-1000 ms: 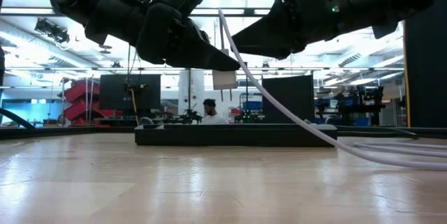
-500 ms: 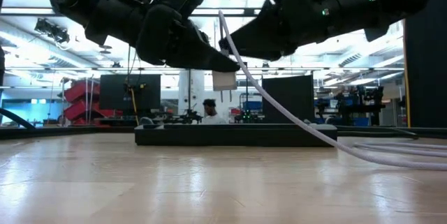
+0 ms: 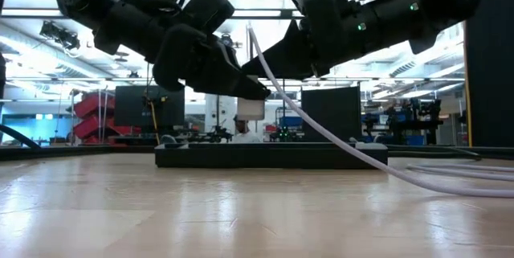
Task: Insert USB
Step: Remove the USB cable from the white charger adapter
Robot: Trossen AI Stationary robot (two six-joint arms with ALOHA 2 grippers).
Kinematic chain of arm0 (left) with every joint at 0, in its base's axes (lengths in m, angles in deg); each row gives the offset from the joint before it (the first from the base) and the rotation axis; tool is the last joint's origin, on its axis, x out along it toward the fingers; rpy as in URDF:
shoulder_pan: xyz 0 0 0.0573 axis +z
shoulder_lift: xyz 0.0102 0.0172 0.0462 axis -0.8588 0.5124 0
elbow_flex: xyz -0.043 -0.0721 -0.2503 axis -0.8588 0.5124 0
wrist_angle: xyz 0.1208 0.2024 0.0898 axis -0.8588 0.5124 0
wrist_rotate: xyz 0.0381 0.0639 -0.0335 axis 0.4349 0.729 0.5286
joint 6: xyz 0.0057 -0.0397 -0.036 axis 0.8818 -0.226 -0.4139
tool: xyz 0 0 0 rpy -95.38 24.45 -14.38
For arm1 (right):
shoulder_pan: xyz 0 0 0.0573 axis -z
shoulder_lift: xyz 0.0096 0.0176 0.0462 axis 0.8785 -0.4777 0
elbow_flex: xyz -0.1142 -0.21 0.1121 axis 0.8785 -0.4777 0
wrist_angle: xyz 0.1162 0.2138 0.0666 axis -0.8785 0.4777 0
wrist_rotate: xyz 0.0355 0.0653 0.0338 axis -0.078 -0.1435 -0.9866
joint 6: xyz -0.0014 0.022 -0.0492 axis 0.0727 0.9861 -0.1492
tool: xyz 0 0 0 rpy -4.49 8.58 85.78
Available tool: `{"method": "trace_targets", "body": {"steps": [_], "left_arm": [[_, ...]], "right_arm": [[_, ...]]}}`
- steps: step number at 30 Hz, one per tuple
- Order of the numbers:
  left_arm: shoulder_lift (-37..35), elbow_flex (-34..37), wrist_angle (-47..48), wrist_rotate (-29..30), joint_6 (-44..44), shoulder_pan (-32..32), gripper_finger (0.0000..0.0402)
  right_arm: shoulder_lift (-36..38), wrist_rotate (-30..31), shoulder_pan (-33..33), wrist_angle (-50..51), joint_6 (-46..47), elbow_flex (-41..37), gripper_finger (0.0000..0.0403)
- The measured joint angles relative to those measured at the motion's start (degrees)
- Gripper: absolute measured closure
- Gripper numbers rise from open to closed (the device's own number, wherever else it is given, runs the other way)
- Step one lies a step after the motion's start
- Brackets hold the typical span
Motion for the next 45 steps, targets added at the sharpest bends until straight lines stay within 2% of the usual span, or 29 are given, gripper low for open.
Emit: {"method": "trace_targets", "body": {"steps": [11,23,38,45], "left_arm": [[0.0,-0.04,-0.17,0.76,-0.88,0.0,0.0278],[-0.07,-0.09,-2.44,-1.22,-1.28,-0.02,0.0278],[-0.22,-0.09,-1.7,-1.54,-1.19,-0.33,0.0271],[-0.31,-0.33,-1.73,-1.51,-1.48,-0.27,0.0245]], "right_arm": [[0.05,1.44,-1.0,1.45,-1.83,0.0,0.0296],[0.1,2.68,-1.0,2.99,0.12,-0.07,0.0379],[-0.06,2.63,-1.15,1.13,-1.65,-0.11,0.0401],[-0.12,6.62,-2.57,0.06,-3.86,-0.13,0.0402]]}}
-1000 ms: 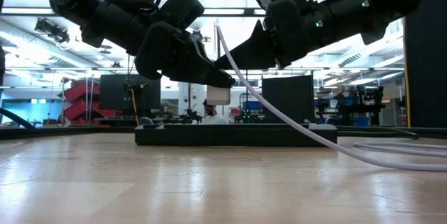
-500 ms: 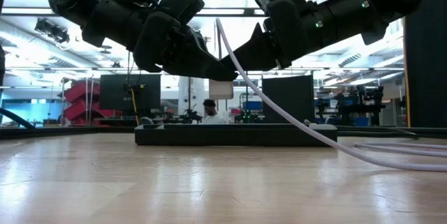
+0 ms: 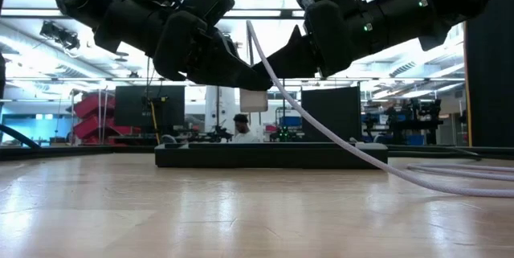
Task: Insert USB
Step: Remove the USB cable from the white charger adapter
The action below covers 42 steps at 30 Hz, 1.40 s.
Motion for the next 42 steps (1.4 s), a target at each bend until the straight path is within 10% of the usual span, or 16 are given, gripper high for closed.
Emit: {"method": "trace_targets", "body": {"steps": [30,42], "left_arm": [[-4.69,0.11,5.48,-4.24,0.28,-0.11,0.0221],[-2.83,0.17,4.07,-4.83,3.22,-0.06,0.0386]], "right_arm": [[4.96,5.47,-3.25,0.66,-1.91,0.02,0.0402],[4.98,2.84,-2.02,2.52,-0.12,0.02,0.0402]]}}
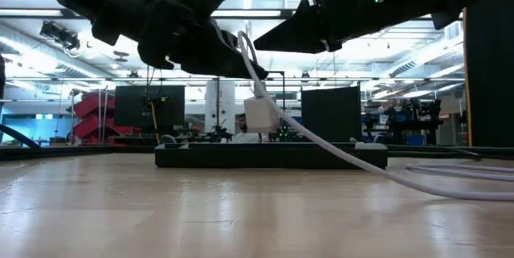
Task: Insert USB
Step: Remove the USB cable from the white charger adapter
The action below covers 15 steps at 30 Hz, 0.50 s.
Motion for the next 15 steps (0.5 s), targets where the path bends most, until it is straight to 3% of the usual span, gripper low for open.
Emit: {"method": "trace_targets", "body": {"steps": [7,15], "left_arm": [[-2.7,0.0,1.25,3.48,0.76,-0.52,0.04],[-6.15,0.0,3.28,8.53,1.54,-3.15,0.0401]], "right_arm": [[0.02,7.36,-0.51,4.75,-0.52,0.02,0.0384],[0.04,7.29,-1.66,5.33,-0.64,0.04,0.0273]]}}
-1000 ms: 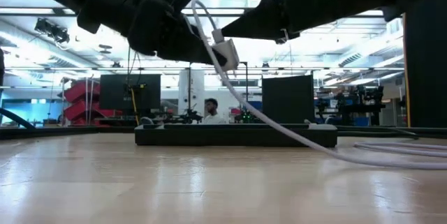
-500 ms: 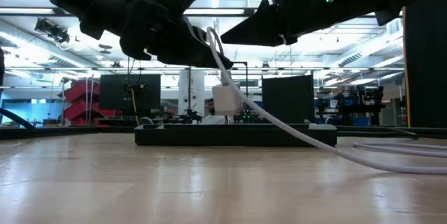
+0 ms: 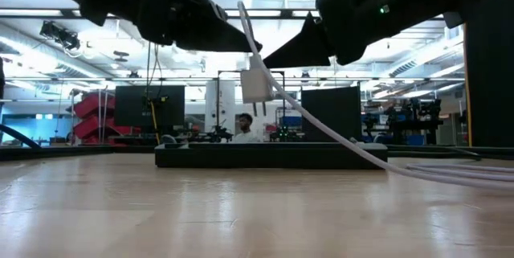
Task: Insert USB
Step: Remove the USB cable from the white charger adapter
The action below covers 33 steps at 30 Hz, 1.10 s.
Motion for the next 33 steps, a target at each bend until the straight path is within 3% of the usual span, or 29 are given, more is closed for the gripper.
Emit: {"method": "trace_targets", "body": {"steps": [9,16,20,30,33], "left_arm": [[-0.03,0.02,-3.62,4.17,0.16,-1.03,0.0401],[-0.05,0.02,-5.96,4.23,0.34,-1.75,0.0402],[-0.05,0.02,-6.33,4.24,0.29,-1.77,0.0402],[-0.04,0.02,-7.53,4.14,0.17,-1.77,0.0402],[-0.04,0.02,-7.49,3.8,0.08,-1.78,0.0402]], "right_arm": [[0.0,-4.99,0.47,-0.74,3.44,0.0,0.0149],[0.0,-5.02,2.3,-0.97,5.2,0.0,0.0115],[0.0,-5.06,2.89,-1.33,5.91,0.0,0.014],[0.0,-9.6,3.08,-1.33,5.33,0.0,0.0274],[0.0,-10.41,3.08,-1.33,4.37,0.0,0.0292]]}}
